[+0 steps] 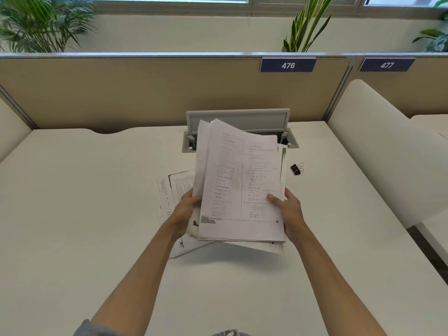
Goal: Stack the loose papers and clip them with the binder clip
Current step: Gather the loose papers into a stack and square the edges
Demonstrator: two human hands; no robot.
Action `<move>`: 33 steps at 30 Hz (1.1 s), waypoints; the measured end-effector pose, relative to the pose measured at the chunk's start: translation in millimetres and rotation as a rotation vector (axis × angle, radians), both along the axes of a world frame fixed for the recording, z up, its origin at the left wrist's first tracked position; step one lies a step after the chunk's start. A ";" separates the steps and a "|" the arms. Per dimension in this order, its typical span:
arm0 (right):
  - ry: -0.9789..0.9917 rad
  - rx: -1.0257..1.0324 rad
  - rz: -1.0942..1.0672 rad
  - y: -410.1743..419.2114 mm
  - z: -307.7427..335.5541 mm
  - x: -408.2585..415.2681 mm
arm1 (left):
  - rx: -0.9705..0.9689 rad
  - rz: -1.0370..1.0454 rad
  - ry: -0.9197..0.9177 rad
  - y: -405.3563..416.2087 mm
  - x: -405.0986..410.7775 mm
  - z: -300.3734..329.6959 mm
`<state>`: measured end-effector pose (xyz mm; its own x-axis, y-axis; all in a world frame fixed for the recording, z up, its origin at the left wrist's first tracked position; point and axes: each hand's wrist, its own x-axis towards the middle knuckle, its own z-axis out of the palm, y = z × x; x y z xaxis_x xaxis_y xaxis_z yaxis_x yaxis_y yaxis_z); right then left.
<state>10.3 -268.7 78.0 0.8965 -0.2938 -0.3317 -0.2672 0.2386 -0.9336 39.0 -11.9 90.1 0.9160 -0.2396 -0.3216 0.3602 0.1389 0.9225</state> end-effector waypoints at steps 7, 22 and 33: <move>-0.225 -0.105 -0.056 11.9 12.2 2.0 | -0.027 0.017 -0.148 -3.4 15.1 21.1; -0.477 -0.280 -0.081 42.8 53.2 -0.7 | 0.041 0.150 -0.436 -12.5 14.4 49.8; -0.533 -0.308 -0.159 41.0 96.2 -0.1 | 0.023 0.115 -0.558 -21.1 15.8 86.7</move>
